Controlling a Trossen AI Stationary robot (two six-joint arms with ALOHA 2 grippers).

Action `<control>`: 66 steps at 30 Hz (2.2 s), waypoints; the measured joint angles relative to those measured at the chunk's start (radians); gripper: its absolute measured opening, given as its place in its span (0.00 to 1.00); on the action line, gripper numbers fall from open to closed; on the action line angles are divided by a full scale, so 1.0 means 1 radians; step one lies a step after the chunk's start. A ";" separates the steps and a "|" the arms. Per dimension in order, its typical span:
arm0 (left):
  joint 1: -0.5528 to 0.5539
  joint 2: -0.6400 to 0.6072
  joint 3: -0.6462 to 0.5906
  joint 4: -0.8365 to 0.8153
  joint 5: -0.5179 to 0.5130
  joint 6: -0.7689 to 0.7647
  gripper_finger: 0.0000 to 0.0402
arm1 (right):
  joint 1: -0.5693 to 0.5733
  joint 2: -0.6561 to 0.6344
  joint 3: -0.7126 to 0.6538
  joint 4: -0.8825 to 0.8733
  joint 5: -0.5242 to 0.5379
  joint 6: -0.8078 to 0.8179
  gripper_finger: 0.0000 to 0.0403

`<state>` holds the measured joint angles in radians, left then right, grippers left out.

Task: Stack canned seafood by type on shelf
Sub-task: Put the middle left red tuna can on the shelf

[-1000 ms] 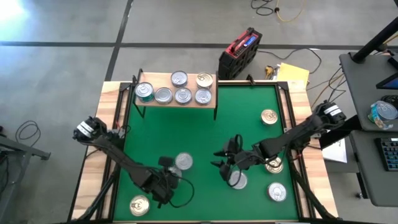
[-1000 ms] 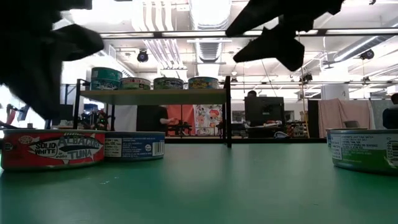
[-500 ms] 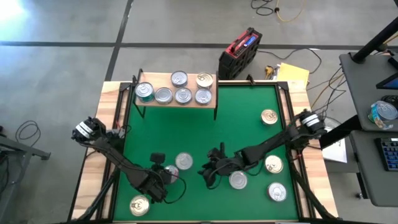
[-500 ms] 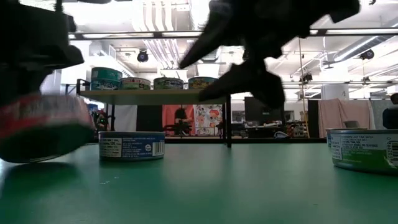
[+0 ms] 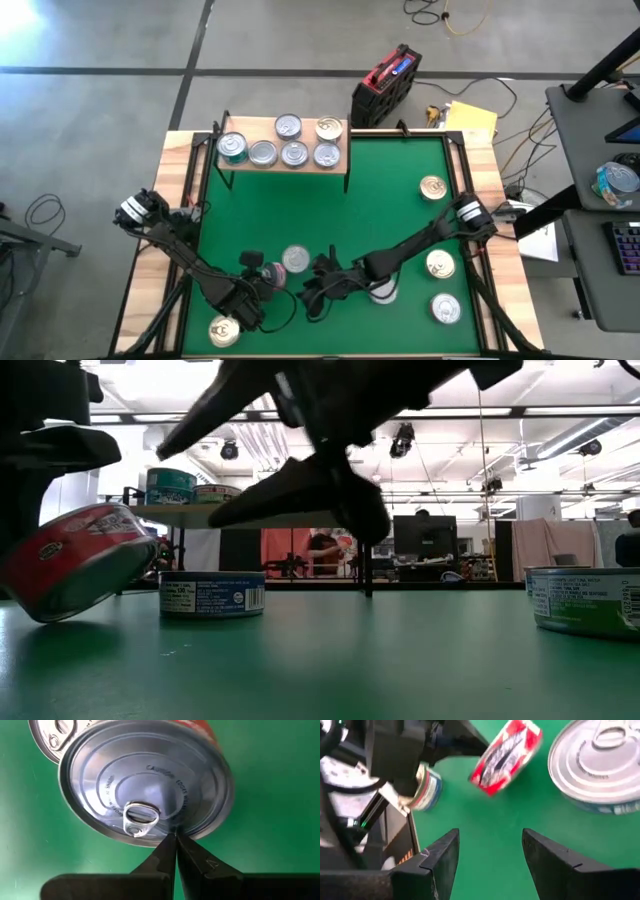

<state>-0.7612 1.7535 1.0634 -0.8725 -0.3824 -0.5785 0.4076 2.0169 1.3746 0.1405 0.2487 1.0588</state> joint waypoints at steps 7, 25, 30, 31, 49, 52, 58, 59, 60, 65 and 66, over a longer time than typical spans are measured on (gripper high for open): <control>-0.011 0.000 -0.002 0.024 -0.037 0.003 0.00 | -0.002 0.036 0.058 -0.010 0.134 -0.086 0.53; -0.011 0.002 -0.006 0.095 -0.054 -0.019 0.00 | -0.025 0.093 0.122 -0.082 0.147 -0.151 0.77; -0.011 0.002 -0.006 0.099 -0.054 -0.024 0.00 | -0.059 0.094 0.122 -0.071 0.148 -0.191 0.78; -0.010 0.003 -0.006 0.099 -0.054 -0.027 0.00 | -0.064 0.095 0.122 -0.065 0.146 -0.198 0.78; -0.011 0.026 -0.006 0.111 -0.055 -0.033 0.00 | -0.069 0.095 0.122 0.007 0.139 -0.344 0.80; -0.011 0.026 -0.006 0.113 -0.056 -0.033 0.00 | -0.069 0.096 0.122 0.008 0.137 -0.344 0.79; -0.011 0.026 -0.006 0.115 -0.084 -0.028 0.00 | -0.068 0.117 0.122 0.051 0.113 -0.348 0.78; -0.011 0.026 -0.006 0.118 -0.084 -0.024 0.00 | -0.068 0.132 0.122 0.071 0.105 -0.350 0.79; -0.011 0.026 -0.006 0.120 -0.083 -0.022 0.00 | -0.068 0.147 0.127 0.086 0.092 -0.351 0.79; -0.011 0.026 -0.006 0.126 -0.083 -0.023 0.00 | -0.077 0.173 0.153 0.072 0.079 -0.363 0.79; -0.011 0.026 -0.006 0.128 -0.084 -0.023 0.00 | -0.078 0.173 0.155 0.073 0.079 -0.367 0.79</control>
<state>-0.7719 1.7798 1.0576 -0.7447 -0.4669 -0.6014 0.3298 2.1895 1.5300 0.2132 0.3282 0.6922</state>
